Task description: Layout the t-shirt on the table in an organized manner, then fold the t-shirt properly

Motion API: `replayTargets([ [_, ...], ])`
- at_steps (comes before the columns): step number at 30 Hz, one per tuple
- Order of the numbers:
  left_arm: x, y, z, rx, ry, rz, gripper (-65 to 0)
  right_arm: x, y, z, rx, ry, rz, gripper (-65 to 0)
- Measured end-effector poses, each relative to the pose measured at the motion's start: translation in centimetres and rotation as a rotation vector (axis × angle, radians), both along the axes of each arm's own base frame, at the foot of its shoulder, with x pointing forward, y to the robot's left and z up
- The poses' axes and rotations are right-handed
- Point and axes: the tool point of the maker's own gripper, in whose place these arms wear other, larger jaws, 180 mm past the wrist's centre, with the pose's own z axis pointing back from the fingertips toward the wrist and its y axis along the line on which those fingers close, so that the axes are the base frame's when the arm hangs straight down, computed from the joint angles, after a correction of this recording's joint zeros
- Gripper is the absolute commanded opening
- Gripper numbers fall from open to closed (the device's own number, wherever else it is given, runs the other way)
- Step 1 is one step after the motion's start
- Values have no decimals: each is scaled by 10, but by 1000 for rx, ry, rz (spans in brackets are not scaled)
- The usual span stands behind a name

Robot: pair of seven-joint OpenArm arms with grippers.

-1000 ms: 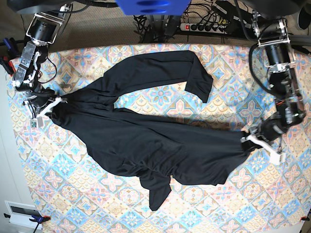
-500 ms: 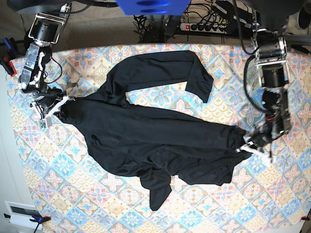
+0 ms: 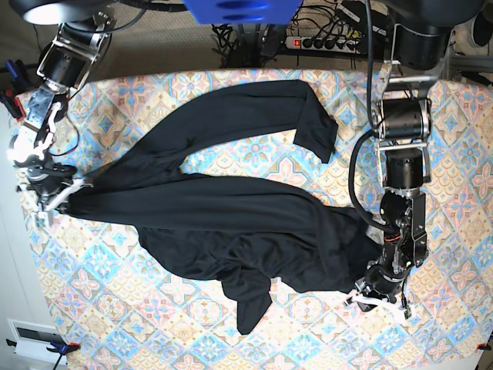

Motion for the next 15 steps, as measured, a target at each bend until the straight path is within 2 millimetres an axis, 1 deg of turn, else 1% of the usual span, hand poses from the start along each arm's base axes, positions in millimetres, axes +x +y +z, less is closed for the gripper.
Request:
replayTargets([
  [2,4,11,-2,6,6,35,-557,-6,-6,-5,-9,24,-15,-650],
  [4,3,15,-9,16,14,50,-557,-13,-3,-15,-2,62,-14,-650],
  [6,-3,11,-20,25,58,31,-557,-10,2,-15,7,54,-4,-650],
  [8,-15,6,-38,8,125,1,-557,-6,4,-11,14,33,2,-650],
  [10,-36,5,-53,18,196,-47,-557,-5,4,-11,10,32,2,-650],
  [11,-47,9,-59,31,213,-57,-557,-6,7,-13,12,41,4,-650],
  [13,-72,13,-68,72,225,-73,-557,-7,15,-20,21,57,15,-650],
  [15,-98,11,-77,103,247,-101,-552,-5,28,-25,32,68,51,-650],
])
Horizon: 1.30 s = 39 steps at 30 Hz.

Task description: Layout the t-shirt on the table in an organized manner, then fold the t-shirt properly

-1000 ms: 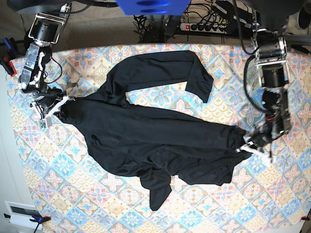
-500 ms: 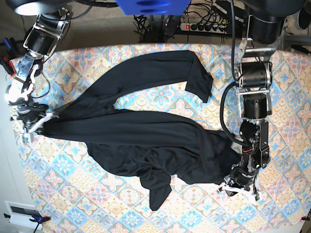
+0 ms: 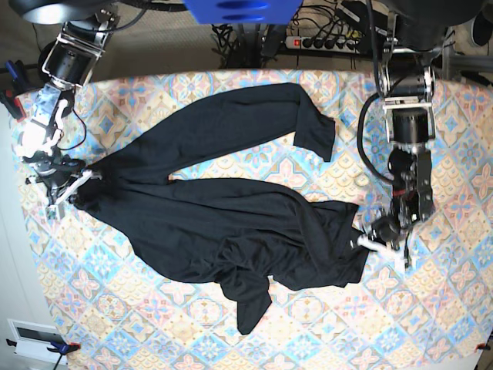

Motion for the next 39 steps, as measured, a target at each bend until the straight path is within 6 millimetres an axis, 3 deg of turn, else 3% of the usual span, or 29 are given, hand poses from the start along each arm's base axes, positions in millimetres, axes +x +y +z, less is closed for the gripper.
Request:
replayTargets([
  [3,-26,-9,-4,12,31,-59,-489,5,7,2,4,-10,18,-650],
  [6,-35,-13,-11,3,55,-69,-401,4,7,0,-12,2,29,-650],
  [9,-41,-30,-15,-51,45,-144,-333,5,14,-3,-17,15,49,-650],
  [12,-47,-32,-25,-62,73,-149,-317,7,21,-3,2,3,63,-650],
  [16,-51,-32,-45,-79,114,-121,-317,5,14,-2,-14,10,50,-650],
  [22,-43,-48,-49,-73,70,-140,-318,6,15,-2,-10,6,52,-650],
  [25,-43,-50,-51,-70,69,-155,-398,6,15,-2,-10,6,53,-650],
  [29,-45,-52,-54,-76,84,-156,-650,5,15,-2,-9,7,52,-650],
  [34,-58,-48,-41,-113,116,-182,-649,5,14,-3,-13,9,48,-650],
  [39,-57,13,13,-167,10,-69,-650,4,15,-3,-11,10,53,-650],
])
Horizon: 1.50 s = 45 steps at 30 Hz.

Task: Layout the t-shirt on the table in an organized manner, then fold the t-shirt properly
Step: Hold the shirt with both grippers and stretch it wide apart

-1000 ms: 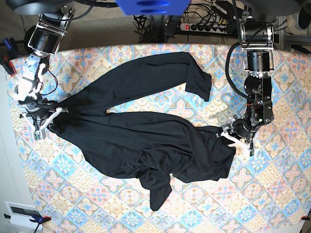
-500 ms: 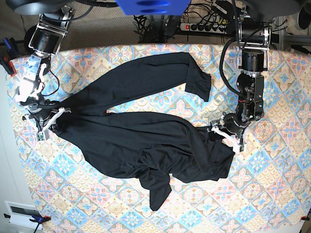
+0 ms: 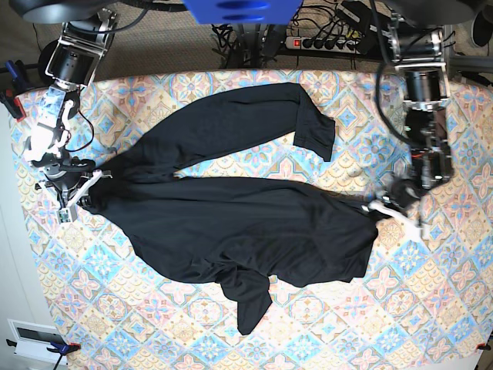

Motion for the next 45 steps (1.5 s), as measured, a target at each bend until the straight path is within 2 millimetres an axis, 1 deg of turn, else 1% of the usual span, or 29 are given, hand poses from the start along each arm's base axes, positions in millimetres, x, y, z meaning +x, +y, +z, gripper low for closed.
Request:
replayTargets([
  [3,2,19,32,-55,-56,29,-650,1,3,4,-6,-5,6,-650],
  [5,-2,25,48,-104,-80,28,-650,4,6,17,-26,-40,27,-650],
  [7,-5,36,63,-136,-104,38,-650,7,9,30,-39,-79,39,-650],
  [9,-7,49,77,-135,-130,57,-650,1,15,31,-41,-91,42,-650],
  [10,-6,53,84,-130,-146,65,-650,-6,22,26,-41,-75,60,-650],
  [11,-4,52,90,-129,-163,59,-650,-13,26,23,-45,-63,70,-650],
  [13,-3,46,96,-127,-180,39,-650,-20,41,18,-51,-48,97,-650],
  [15,-2,41,96,-133,-174,18,-650,-17,55,21,-49,-58,144,-650],
  [17,0,44,101,-128,-184,28,-650,-11,61,27,-36,-88,156,-650],
  [20,2,53,110,-115,-207,42,-650,-13,49,29,-39,-91,119,-650],
  [22,3,66,123,-125,-242,75,-650,-16,39,29,-50,-85,93,-650],
  [25,7,90,152,-127,-327,140,-650,-16,38,30,-53,-83,91,-650],
  [27,9,96,162,-128,-356,153,-650,-14,43,31,-44,-93,101,-650],
  [29,9,97,164,-127,-362,158,-650,-13,45,33,-40,-103,105,-650],
  [33,2,105,160,-139,-346,178,-650,-16,45,41,-63,-120,113,-650],
  [36,-8,104,149,-132,-277,151,-650,-26,49,47,-84,-129,129,-650],
  [39,-29,113,129,-107,-202,155,-650,-37,55,50,-102,-131,150,-650],
  [41,-48,125,113,-94,-158,190,-650,-48,56,44,-107,-108,161,-650],
  [43,-66,137,98,-69,-102,220,-650,-59,58,34,-103,-74,168,-650],
  [45,-80,142,88,-50,-63,222,-650,-67,60,27,-94,-52,170,-650],
])
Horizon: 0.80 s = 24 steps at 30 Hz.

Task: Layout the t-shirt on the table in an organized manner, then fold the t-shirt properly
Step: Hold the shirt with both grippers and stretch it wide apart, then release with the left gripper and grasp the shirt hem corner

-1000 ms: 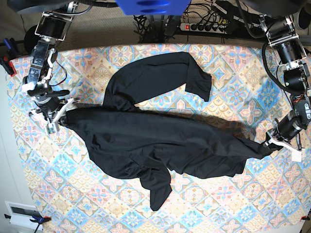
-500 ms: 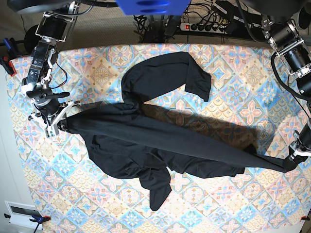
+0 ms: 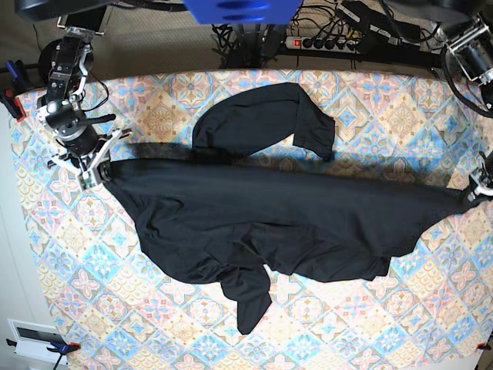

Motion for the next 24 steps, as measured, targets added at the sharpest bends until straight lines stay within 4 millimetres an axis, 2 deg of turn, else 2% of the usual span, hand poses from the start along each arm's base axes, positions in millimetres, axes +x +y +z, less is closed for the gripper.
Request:
replayTargets([
  [2,-14,3,-12,12,44,1,-650,-7,6,-8,-4,28,21,-650],
  [6,-50,14,-48,77,176,29,-650,-18,38,-26,18,89,108,-650],
  [8,-58,19,-64,133,185,64,-650,-17,51,-27,27,89,141,-650],
  [10,-67,8,-89,186,256,30,-650,-14,59,-27,32,85,163,-650],
  [13,-72,-26,-125,220,314,-60,-650,-17,64,-34,33,106,181,-650],
  [15,-83,-41,-150,211,379,-104,-650,-23,65,-41,29,145,181,-650],
  [19,-80,-39,-161,257,408,-162,-616,-25,61,-43,17,163,174,-650],
  [24,-74,-28,-153,304,430,-186,-490,-25,61,-43,17,164,173,-650],
])
